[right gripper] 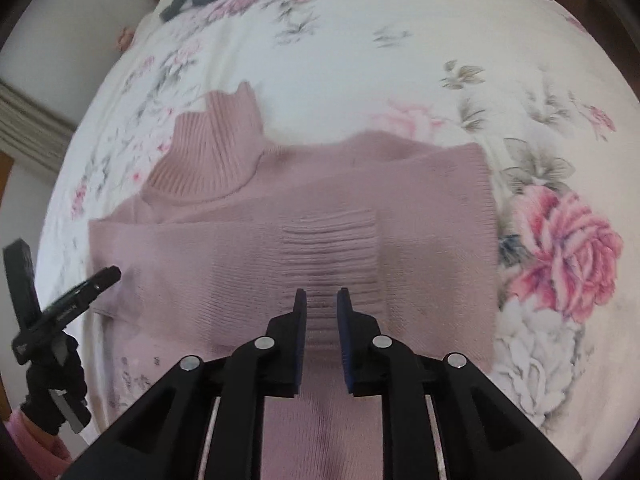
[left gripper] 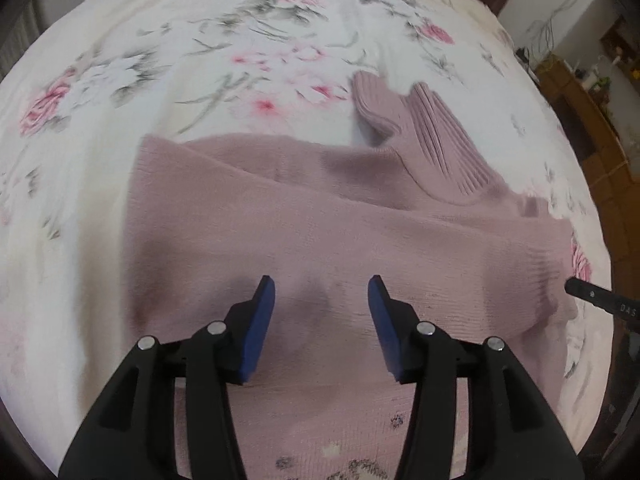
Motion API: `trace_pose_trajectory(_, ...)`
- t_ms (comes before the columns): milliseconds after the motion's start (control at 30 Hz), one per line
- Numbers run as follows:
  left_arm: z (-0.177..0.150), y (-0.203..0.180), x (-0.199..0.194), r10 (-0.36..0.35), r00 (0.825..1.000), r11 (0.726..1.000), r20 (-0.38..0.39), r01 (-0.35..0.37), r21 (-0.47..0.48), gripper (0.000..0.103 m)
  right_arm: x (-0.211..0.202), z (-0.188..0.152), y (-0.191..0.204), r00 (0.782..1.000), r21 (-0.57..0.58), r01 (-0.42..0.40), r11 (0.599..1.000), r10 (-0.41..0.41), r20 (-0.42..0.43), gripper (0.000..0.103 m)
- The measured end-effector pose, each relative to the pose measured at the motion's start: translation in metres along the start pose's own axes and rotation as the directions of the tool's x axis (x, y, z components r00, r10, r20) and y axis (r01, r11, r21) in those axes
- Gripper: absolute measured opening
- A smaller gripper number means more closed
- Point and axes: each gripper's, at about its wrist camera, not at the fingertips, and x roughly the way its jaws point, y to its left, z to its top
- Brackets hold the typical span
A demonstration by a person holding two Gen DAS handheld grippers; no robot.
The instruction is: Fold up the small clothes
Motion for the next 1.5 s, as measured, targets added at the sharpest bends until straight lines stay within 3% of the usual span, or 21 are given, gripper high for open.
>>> trace_pose_trajectory(167, -0.007, 0.007, 0.023, 0.020, 0.999, 1.000, -0.029, -0.020, 0.003, 0.048, 0.026, -0.003, -0.008, 0.997, -0.003, 0.053, 0.999, -0.053, -0.053, 0.015)
trace_pose_trajectory(333, -0.014, 0.007, 0.027, 0.016, 1.000, 0.999, -0.005, -0.016, 0.052, 0.048, 0.034, -0.011, -0.022, 0.998, 0.026, 0.021, 0.999, -0.019, -0.062, 0.015)
trace_pose_trajectory(567, -0.004, 0.006, 0.022, 0.003, 0.999, 1.000, -0.036, -0.002, 0.025, 0.049, 0.042, 0.004, -0.013, 0.992, -0.009, 0.032, 0.999, -0.033, -0.121, 0.016)
trace_pose_trajectory(633, 0.007, 0.002, 0.012, -0.012, 1.000, 0.999, -0.008, 0.013, 0.033, 0.049, 0.035, 0.015, -0.008, 0.992, -0.014, -0.005, 1.000, 0.004, -0.125, 0.021)
trace_pose_trajectory(767, 0.043, -0.010, -0.002, -0.105, 0.993, 0.994, 0.061, 0.103, 0.031, 0.061, 0.024, 0.046, 0.007, 0.994, -0.031, -0.080, 0.996, 0.077, -0.082, 0.028)
trace_pose_trajectory(900, 0.089, -0.022, 0.019, -0.181, 0.983, 0.983, 0.044, 0.181, -0.003, 0.063, 0.032, 0.092, 0.040, 0.994, -0.072, -0.104, 0.992, 0.101, -0.037, 0.040)
trace_pose_trajectory(1000, 0.117, -0.027, 0.043, -0.212, 0.977, 0.976, 0.015, 0.212, -0.045, 0.063, 0.056, 0.124, 0.064, 0.990, -0.081, -0.127, 0.989, 0.121, -0.072, 0.046)
trace_pose_trajectory(1233, 0.143, -0.041, 0.094, -0.281, 0.955, 0.956, -0.098, 0.269, -0.117, 0.060, 0.099, 0.167, 0.075, 0.995, -0.045, -0.020, 0.999, 0.015, -0.096, 0.059)
trace_pose_trajectory(1300, 0.143, -0.044, 0.100, -0.288, 0.953, 0.953, -0.097, 0.276, -0.128, 0.053, 0.113, 0.169, 0.069, 0.991, -0.008, -0.026, 1.000, 0.025, -0.131, 0.059)
trace_pose_trajectory(1333, 0.143, -0.045, 0.104, -0.297, 0.950, 0.949, -0.094, 0.282, -0.143, 0.049, 0.118, 0.169, 0.067, 0.990, 0.010, -0.036, 0.999, 0.037, -0.133, 0.058)
trace_pose_trajectory(1367, 0.143, -0.045, 0.106, -0.302, 0.949, 0.946, -0.093, 0.286, -0.150, 0.037, 0.120, 0.169, 0.066, 0.990, 0.015, -0.053, 0.998, 0.054, -0.133, 0.053)
trace_pose_trajectory(1400, 0.142, -0.046, 0.107, -0.309, 0.946, 0.944, -0.095, 0.293, -0.155, 0.023, 0.122, 0.168, 0.066, 0.987, 0.013, -0.073, 0.997, 0.074, -0.140, 0.030)
trace_pose_trajectory(1433, 0.142, -0.049, 0.109, -0.320, 0.943, 0.941, -0.097, 0.304, -0.151, 0.019, 0.123, 0.168, 0.066, 0.984, 0.015, -0.094, 0.995, 0.095, -0.151, 0.012)
trace_pose_trajectory(1500, 0.142, -0.052, 0.105, -0.321, 0.943, 0.943, -0.083, 0.310, -0.120, 0.009, 0.115, 0.166, 0.065, 0.982, 0.016, -0.135, 0.991, 0.136, -0.130, 0.012)
